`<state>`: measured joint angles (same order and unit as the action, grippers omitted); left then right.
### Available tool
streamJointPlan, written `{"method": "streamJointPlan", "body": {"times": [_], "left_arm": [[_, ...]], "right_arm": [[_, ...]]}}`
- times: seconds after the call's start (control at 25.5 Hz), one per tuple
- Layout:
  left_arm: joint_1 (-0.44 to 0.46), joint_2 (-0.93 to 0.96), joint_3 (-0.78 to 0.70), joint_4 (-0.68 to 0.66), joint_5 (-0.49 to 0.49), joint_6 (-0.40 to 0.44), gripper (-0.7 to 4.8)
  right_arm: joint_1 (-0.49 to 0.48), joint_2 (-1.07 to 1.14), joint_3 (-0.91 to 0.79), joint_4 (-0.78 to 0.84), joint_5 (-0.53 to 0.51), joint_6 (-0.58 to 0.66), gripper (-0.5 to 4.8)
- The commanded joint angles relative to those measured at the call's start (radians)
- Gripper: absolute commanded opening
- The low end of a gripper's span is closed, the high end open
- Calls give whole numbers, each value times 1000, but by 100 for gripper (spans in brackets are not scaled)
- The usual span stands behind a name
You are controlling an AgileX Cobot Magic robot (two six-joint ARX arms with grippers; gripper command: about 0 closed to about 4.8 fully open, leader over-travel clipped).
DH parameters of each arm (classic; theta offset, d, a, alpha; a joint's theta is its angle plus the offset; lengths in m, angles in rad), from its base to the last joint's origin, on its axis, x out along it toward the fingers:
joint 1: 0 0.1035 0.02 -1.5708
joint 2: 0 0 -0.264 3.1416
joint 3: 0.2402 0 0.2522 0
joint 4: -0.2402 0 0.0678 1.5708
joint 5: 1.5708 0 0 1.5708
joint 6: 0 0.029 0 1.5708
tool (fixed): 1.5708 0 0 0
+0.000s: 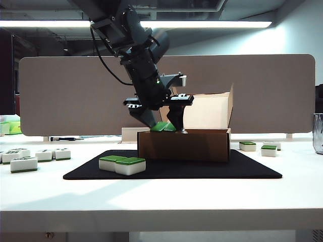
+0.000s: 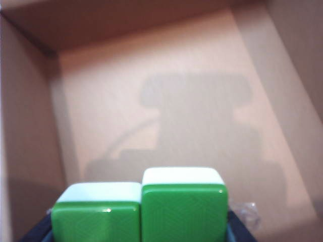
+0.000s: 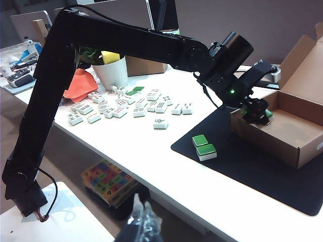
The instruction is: Pick up four mahjong tiles and put them into the paper box.
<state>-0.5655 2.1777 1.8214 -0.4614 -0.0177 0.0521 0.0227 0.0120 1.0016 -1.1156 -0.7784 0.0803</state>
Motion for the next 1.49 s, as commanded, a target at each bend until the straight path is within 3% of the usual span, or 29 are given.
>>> {"method": "streamJointPlan", "body": {"times": [0.04, 0.51, 0.82, 1.49], "left_arm": [[-3, -12, 6, -63, 73, -1, 263], [-14, -15, 6, -269, 93, -3, 263], [-14, -14, 6, -128, 82, 0, 263], [-25, 48, 6, -135, 89, 1, 265]], "right_arm": [[0, -12, 2, 12, 3, -3, -1], [0, -12, 2, 12, 3, -3, -1], [0, -12, 2, 12, 2, -3, -1], [0, -12, 2, 12, 3, -3, -1]]}}
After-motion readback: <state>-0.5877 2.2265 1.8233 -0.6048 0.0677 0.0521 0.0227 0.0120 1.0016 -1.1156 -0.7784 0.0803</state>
